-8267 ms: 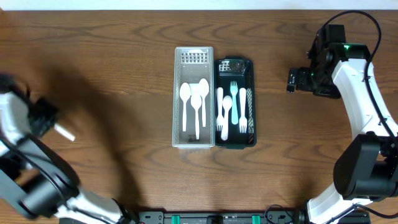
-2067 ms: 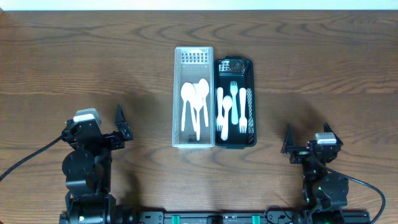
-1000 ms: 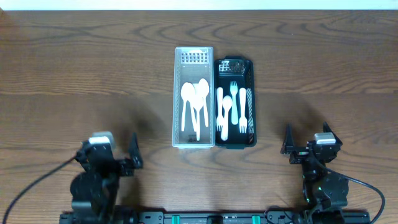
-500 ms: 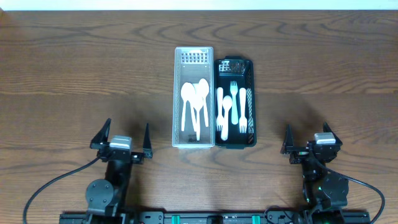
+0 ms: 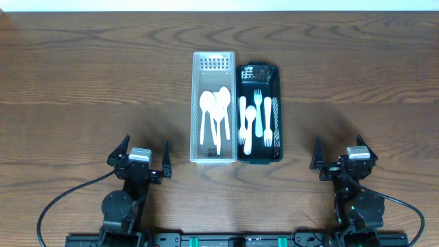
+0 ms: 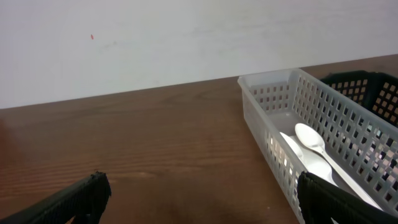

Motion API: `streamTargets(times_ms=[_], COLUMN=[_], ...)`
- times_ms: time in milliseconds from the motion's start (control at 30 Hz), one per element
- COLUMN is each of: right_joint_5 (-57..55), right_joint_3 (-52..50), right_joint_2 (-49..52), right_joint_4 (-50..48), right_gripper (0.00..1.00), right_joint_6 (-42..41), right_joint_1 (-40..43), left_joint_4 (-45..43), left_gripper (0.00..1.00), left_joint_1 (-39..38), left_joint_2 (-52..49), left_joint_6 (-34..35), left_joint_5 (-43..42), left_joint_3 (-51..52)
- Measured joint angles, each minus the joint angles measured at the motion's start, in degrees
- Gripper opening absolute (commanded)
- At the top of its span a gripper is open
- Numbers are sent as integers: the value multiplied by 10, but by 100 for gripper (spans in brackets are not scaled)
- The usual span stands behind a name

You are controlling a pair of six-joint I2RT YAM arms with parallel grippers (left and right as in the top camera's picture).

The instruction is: Pack container

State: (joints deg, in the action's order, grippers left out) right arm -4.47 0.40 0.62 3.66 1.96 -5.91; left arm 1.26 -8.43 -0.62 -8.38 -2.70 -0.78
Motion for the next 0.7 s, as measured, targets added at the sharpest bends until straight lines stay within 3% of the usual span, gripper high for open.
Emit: streamTargets(times_ms=[700], right_joint_5=[0], right_joint_3=[0], right_joint_2=[0], right_joint_4=[0], right_gripper=[99], right_joint_6=[0], right_joint_1=[0], left_joint_4=[0], left_gripper=[98], left_joint_1=[0], left_joint_2=[0], left_joint_6=[9], left_joint_5=[-1], left_joint_3=[0])
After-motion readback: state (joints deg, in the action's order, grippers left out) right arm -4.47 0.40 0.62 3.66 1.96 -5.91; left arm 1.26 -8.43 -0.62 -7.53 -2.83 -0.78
